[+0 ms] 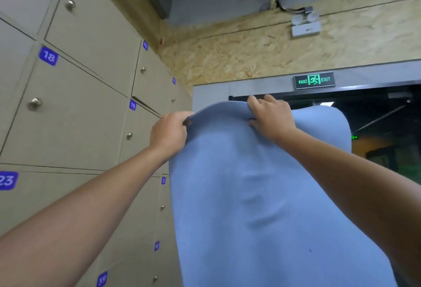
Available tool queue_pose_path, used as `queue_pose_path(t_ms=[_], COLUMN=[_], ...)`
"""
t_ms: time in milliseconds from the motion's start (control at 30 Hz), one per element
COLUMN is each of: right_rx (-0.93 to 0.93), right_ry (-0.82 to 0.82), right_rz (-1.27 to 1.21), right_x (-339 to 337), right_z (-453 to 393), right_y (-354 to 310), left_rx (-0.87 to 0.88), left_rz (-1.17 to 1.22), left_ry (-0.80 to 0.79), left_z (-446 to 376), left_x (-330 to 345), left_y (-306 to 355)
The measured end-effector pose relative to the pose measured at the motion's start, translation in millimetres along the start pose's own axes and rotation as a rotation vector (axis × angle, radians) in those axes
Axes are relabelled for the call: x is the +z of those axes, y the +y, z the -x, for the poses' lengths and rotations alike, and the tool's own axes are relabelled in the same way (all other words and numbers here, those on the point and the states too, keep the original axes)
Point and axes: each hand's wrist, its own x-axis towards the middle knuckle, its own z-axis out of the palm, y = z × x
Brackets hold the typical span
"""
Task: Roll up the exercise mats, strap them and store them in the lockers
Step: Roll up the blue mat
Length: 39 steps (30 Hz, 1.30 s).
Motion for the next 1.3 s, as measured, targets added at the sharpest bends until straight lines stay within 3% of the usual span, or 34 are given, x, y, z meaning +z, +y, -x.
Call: queue_pose_path(t_ms=[133,233,433,600,767,867,967,1067,1167,1300], right_rx=[-0.163,-0.196,-0.158,-0.298,-0.212,-0.133,0.057,0.232,0.375,0.298], right_ry=[-0.086,-0.201,-0.405,-0.629,-0.987,-1.238,-1.419,-1.413,-1.334,-1.046], right_rz=[-0.097,-0.192,-0.366,-0.587,-0.707,-0.643,-0.686,-0.738,-0.852,-0.860], right_x=[-2,3,-10,-34,-60,-78,-99,-132,-173,-226], right_z=[76,153,277,384,454,494,540,585,621,653], right_y=[-26,-50,-82,-118,-141,-146,-152,-183,-221,-271], left_rx=[-0.070,0.041,0.128,0.328,0.628,0.545,0.415,0.271,0.281,0.247], left_rz=[-0.146,-0.351,-0.174,-0.284,-0.194,-0.055,-0.027,-0.057,0.001,0.105], left_ry=[-0.293,-0.566,-0.941,-1.045,-0.885,-0.945,-0.993,-1.197,-1.139,-1.135], left_z=[48,85,188,305,383,430,472,528,599,665], left_x=[12,19,48,57,50,42,22,7,-13,-53], left_y=[-16,-1,17,-6,-55,-89,-104,-110,-119,-113])
